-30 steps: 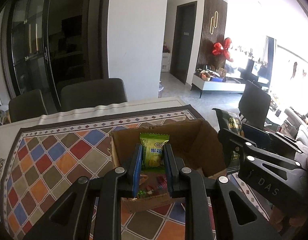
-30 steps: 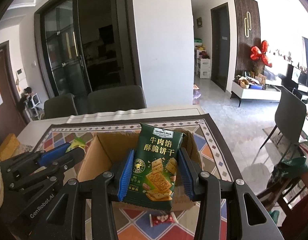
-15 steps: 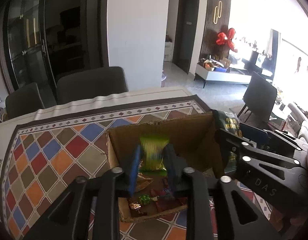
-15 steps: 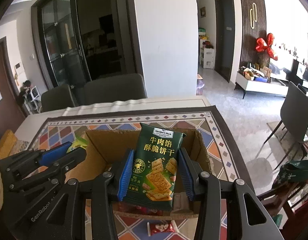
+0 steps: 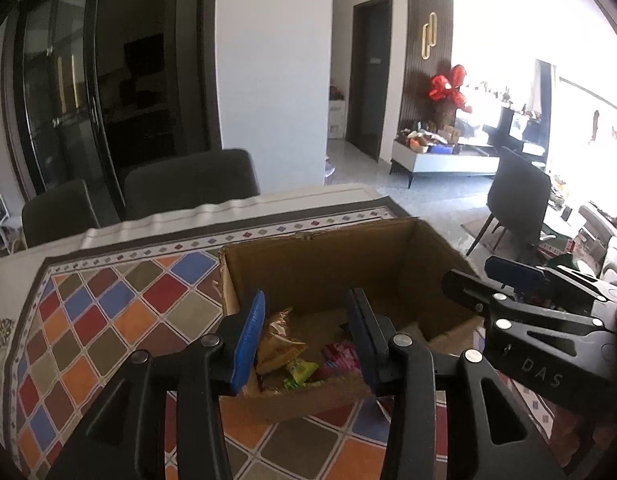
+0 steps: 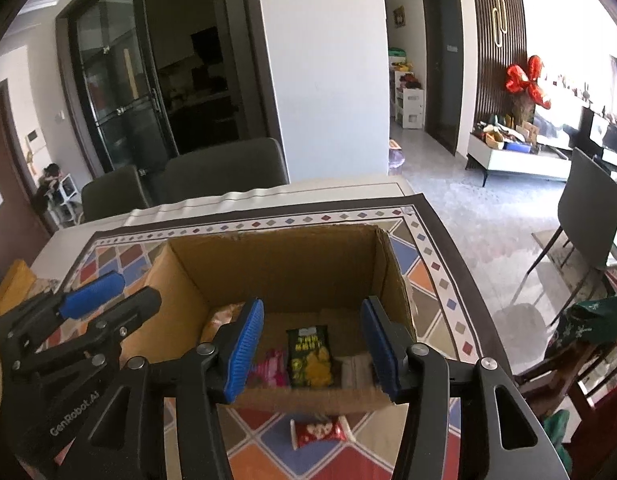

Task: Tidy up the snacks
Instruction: 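Move both open tools back toward the snacks left on the table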

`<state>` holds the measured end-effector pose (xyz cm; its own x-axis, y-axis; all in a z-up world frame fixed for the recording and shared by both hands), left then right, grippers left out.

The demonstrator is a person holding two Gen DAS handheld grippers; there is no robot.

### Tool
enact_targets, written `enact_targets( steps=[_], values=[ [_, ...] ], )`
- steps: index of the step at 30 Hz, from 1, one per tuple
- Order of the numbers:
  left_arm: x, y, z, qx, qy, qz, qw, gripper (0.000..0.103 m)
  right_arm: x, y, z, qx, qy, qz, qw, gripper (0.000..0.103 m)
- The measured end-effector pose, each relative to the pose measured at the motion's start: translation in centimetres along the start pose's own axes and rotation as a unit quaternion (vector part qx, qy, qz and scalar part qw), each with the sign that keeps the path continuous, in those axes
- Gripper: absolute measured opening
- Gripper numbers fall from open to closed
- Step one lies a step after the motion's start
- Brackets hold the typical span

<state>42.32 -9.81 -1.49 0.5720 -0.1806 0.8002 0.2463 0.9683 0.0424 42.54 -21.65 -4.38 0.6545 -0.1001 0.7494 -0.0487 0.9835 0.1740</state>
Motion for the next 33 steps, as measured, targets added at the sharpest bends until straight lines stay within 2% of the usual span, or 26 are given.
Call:
enact_targets(
  steps=[7, 15, 27, 33],
  values=[
    [-1.7, -1.4, 4.9, -0.015, -0.025, -0.016, 0.9995, 0.043, -2.6, 0.5, 4.3, 0.002, -0.013, 0.005, 1.0, 0.052],
    [-6.3, -3.5, 8.5, -0.037, -0.018, -0.035, 0.9986, 0.043, -7.6, 0.2, 7.7, 0.01, 0.004, -0.008, 1.0, 0.052],
    [-11.6, -5.3, 11.9, -0.05, -0.02, -0.057, 0.9969, 0.043, -14.2, 0.6, 9.8, 0.017, 0.044, -0.018, 0.999, 0.052],
    [-15.0, -6.5, 12.1, -0.076, 0.003, -0.08, 0.9938, 0.042, -17.8, 0.9, 9.5, 0.025, 0.083, -0.027, 0.996, 0.052]
  ],
)
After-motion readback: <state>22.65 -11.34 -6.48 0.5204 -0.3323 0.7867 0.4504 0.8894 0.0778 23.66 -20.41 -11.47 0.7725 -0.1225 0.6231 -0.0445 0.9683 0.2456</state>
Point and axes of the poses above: each gripper's, at about its wrist camera, not at the fingertips, and z roughly against the way its jaws point, y to its left, x to its top, the point moved 10 cm from there along -z, roughly the way its jaws point, and after that the axes turned 7 degrees about x, right-handed, at the moved point
